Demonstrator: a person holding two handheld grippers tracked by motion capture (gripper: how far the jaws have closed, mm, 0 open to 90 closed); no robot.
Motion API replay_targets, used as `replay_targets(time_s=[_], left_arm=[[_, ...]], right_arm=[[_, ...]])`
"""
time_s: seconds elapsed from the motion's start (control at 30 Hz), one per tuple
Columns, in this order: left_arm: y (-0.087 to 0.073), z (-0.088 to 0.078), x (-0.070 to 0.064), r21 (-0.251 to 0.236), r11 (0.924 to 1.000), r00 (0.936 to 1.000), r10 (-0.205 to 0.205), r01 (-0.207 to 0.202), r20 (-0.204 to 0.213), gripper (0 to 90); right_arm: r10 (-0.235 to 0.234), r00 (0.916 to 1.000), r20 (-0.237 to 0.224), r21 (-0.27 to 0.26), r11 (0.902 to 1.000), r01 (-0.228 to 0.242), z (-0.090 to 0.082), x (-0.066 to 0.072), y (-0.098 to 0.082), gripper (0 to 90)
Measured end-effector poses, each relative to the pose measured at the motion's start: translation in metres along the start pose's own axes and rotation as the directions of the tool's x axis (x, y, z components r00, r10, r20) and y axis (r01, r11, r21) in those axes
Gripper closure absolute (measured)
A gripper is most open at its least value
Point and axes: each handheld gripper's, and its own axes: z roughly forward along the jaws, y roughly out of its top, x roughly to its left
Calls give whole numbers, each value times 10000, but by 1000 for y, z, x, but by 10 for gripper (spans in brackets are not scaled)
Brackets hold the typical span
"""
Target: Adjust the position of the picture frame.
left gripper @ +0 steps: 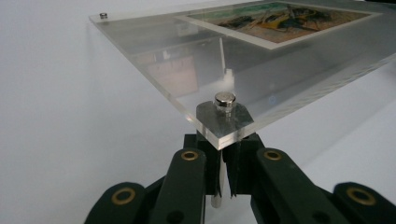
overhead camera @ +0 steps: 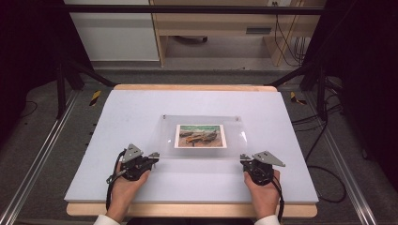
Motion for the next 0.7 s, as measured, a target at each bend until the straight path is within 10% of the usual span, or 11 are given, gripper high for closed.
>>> replay_targets(time_s=[0.7], left_arm=[[-1,3,0,312,9995,9999,69,-73,128,841]], right_arm=[[48,10000,8,156,9999,-49,3,-3,-2,845]])
